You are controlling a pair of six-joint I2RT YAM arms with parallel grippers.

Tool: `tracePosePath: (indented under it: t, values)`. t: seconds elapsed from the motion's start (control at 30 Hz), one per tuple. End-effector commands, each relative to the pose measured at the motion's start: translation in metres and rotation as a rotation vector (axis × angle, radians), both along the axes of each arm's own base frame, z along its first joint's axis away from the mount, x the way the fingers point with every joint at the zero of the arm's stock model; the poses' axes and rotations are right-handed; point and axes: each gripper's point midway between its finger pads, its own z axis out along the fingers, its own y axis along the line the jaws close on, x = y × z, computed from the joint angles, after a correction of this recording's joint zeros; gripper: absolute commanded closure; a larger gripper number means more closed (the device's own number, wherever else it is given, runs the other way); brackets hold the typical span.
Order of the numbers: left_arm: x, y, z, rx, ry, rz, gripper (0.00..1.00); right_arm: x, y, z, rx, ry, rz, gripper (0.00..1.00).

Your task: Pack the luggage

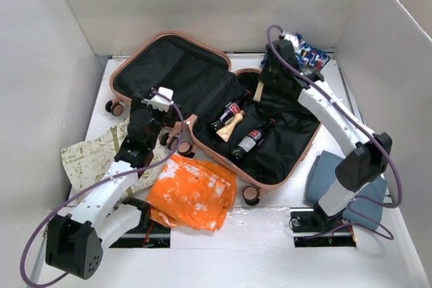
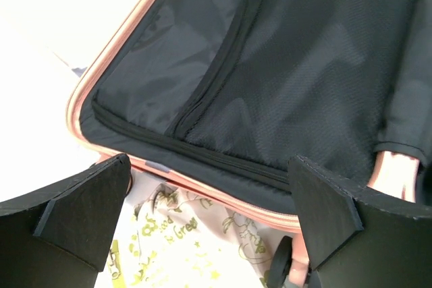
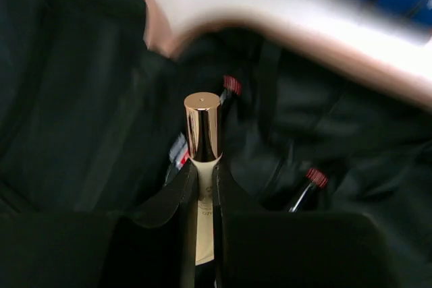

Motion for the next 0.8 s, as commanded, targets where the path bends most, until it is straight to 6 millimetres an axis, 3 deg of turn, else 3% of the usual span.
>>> tracePosePath:
  t: [0.0, 0.07, 0.17, 0.2, 0.37, 0.5, 0.6, 0.73, 0.77]
  values:
    - [-0.002, -0.014, 0.017, 0.009, -0.068, -0.051, 0.00, -0.015, 0.030, -0.083, 0.238, 0.248, -0.008, 1.00]
    - [-0.005, -0.018, 0.013, 0.013, -0.060, -0.059, 0.00, -0.026, 0.041, -0.103, 0.279, 0.314, 0.002, 1.00]
    - [-0.009, -0.024, 0.005, 0.029, -0.049, -0.078, 0.00, -0.036, 0.056, -0.115, 0.322, 0.370, 0.045, 1.00]
    - [-0.012, -0.028, -0.001, 0.033, -0.038, -0.092, 0.00, -0.040, 0.060, -0.132, 0.340, 0.425, 0.030, 1.00]
    - [-0.019, -0.035, -0.001, 0.028, -0.053, -0.110, 0.00, -0.053, 0.087, -0.161, 0.486, 0.552, 0.059, 1.00]
    - [-0.024, -0.038, -0.002, 0.029, -0.053, -0.121, 0.00, -0.049, 0.087, -0.175, 0.504, 0.555, 0.012, 1.00]
    - [-0.026, -0.040, 0.001, 0.034, -0.063, -0.131, 0.00, -0.056, 0.085, -0.195, 0.480, 0.628, -0.007, 1.00]
    - [-0.026, -0.041, 0.001, 0.025, -0.062, -0.130, 0.00, -0.068, 0.088, -0.210, 0.462, 0.696, -0.007, 0.87]
    - [-0.026, -0.041, 0.001, 0.025, -0.062, -0.130, 0.00, -0.067, 0.088, -0.209, 0.466, 0.688, -0.004, 0.80]
